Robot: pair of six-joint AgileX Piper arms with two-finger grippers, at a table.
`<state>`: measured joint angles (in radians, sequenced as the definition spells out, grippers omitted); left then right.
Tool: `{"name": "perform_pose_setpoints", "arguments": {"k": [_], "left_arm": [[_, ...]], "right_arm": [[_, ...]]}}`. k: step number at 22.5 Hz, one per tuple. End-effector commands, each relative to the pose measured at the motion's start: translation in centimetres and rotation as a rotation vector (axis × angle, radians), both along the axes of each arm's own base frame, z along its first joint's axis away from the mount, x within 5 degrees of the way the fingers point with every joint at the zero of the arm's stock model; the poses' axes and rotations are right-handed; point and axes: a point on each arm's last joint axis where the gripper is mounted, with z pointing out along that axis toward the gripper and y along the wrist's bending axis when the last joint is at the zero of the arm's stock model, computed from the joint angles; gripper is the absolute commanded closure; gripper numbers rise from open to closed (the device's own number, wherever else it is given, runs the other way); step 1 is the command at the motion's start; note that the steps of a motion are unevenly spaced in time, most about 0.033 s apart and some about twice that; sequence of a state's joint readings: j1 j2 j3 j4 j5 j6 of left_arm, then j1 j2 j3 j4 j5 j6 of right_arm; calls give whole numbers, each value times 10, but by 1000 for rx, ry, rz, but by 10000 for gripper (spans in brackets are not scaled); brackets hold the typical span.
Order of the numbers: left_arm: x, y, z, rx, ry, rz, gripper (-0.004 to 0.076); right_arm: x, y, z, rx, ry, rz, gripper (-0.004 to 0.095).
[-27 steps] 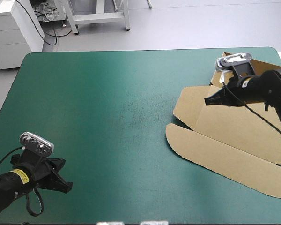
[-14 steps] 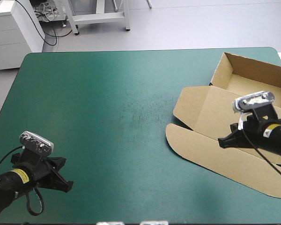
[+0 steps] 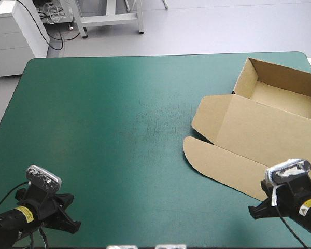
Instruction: Fold the box
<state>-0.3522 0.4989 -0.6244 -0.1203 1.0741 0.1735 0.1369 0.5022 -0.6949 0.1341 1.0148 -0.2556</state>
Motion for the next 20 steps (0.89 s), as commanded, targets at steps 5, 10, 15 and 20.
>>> {"name": "perform_pose_setpoints", "arguments": {"k": [5, 10, 15, 20], "left_arm": [[-3, -1, -16, 9, 2, -41, 731], [-3, -1, -25, 17, 25, -44, 731], [-4, -1, -26, 23, 42, -46, 731], [-4, -1, -26, 22, 41, -46, 731]], "right_arm": [[-15, -2, -36, 15, -95, -7, 924], [-18, -3, -37, 17, -109, -7, 924], [-18, -3, -37, 17, -107, -6, 924], [-20, -3, -39, 10, -78, -3, 924]]}}
